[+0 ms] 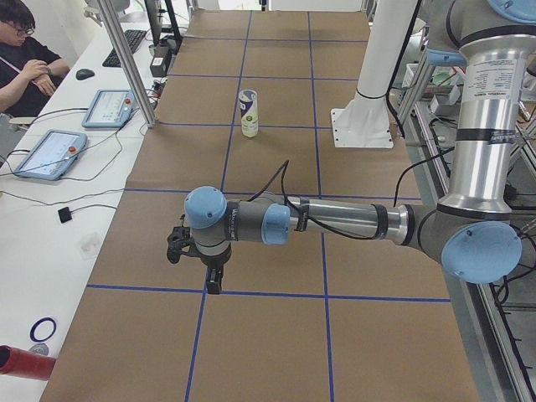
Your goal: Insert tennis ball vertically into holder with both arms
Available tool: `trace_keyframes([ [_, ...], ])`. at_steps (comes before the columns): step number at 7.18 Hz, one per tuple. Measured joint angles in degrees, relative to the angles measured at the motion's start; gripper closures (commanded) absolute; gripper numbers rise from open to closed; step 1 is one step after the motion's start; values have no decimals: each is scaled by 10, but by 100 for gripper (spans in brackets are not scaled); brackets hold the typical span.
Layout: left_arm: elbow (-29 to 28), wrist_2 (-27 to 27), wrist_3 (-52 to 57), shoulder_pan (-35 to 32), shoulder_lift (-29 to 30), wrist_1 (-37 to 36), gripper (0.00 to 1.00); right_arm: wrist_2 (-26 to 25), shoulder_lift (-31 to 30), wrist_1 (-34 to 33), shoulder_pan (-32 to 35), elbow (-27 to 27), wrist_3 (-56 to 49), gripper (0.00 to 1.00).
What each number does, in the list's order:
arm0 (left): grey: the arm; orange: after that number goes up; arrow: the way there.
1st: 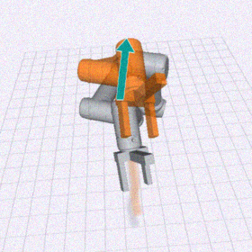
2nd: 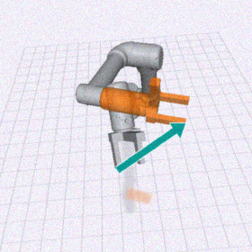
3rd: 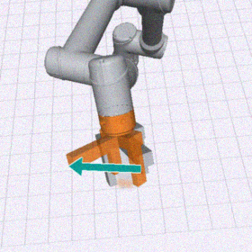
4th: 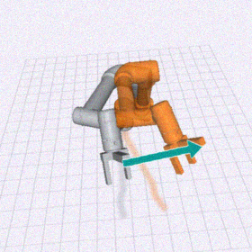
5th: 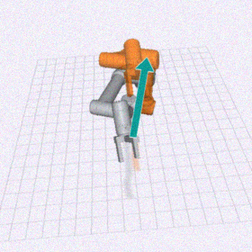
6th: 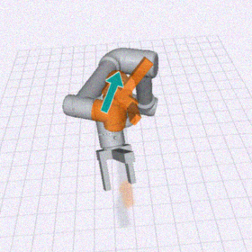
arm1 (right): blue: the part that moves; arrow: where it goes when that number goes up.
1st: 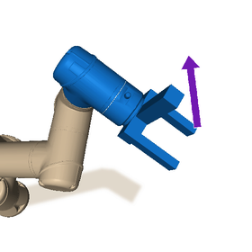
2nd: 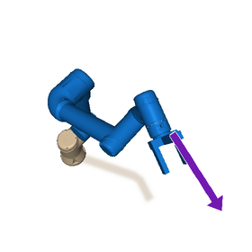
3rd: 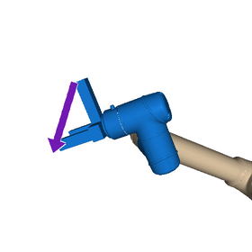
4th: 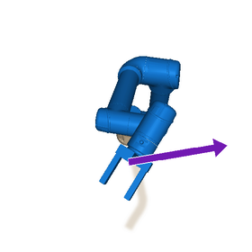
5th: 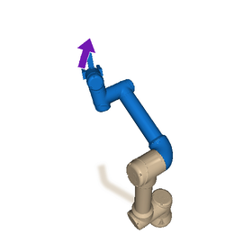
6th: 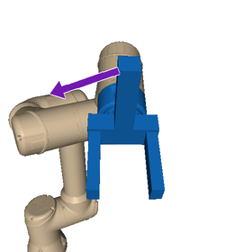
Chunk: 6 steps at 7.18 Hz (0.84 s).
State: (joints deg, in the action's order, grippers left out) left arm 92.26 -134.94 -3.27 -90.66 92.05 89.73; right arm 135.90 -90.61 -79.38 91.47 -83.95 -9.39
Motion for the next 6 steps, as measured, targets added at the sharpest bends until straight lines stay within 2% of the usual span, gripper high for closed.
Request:
trace_keyframes([
  [1,0,-2,-8,1,-2,0,0,9,-6,-23,10,-29,11,0],
  [3,1,-2,-12,1,-3,0,0,11,-34,-84,14,-121,45,0],
  [4,1,-2,-13,1,-3,0,0,11,-43,-94,13,-145,66,0],
  [6,1,-2,-13,2,-3,-1,0,12,-47,-98,5,-159,89,0],
])
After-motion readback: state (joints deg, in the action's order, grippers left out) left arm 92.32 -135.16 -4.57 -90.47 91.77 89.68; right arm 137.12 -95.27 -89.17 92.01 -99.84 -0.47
